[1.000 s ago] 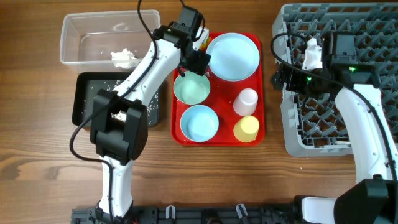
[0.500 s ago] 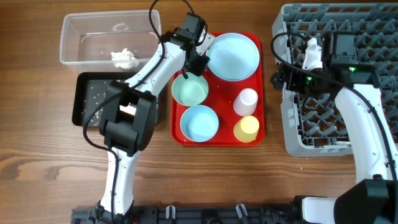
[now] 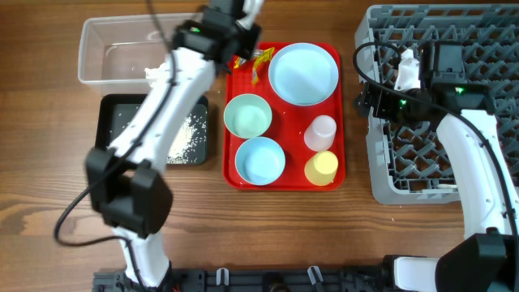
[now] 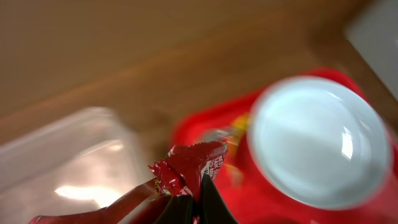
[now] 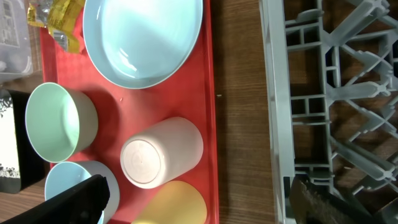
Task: Sort waste into correct bins and load items into the dishwasher rack
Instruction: 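Drop the red wrapper into the clear bin with the left gripper, then grasp the yellow snack wrapper on the red tray with the left gripper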
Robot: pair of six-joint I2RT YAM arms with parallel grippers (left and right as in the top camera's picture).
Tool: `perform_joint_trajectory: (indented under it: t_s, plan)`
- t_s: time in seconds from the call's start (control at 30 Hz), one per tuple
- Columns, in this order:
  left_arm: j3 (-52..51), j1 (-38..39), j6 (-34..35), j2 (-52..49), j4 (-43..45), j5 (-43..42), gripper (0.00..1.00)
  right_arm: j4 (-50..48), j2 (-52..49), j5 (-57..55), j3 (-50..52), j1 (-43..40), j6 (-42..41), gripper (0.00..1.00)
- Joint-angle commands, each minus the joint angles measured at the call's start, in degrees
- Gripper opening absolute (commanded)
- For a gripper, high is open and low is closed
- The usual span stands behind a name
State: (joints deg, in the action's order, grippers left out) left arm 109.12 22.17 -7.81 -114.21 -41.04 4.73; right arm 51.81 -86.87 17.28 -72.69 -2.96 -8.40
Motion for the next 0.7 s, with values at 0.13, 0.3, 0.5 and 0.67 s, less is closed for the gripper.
perform_joint_trajectory:
  t_s: [0.13, 0.3, 0.5, 0.67]
  plan:
    - [0.3, -16.4, 2.6, -5.4, -2.1, -2.3, 0.29, -0.3, 0.7, -1.0, -0.7, -0.3, -0.8, 0.95]
    - [0.3, -16.5, 2.7, -7.3, -1.7, -9.6, 1.00, -0.2, 0.7, -1.0, -0.7, -0.3, -0.7, 0.95]
    - [0.3, -9.9, 2.1, -8.0, 1.9, -13.3, 1.00, -0.5, 0.7, -1.0, -0.7, -0.3, -0.8, 0.96]
    - [0.3, -4.9, 2.1, -14.1, 6.4, -13.3, 1.00, -0.6, 0.7, -1.0, -0.7, -0.3, -0.6, 0.96]
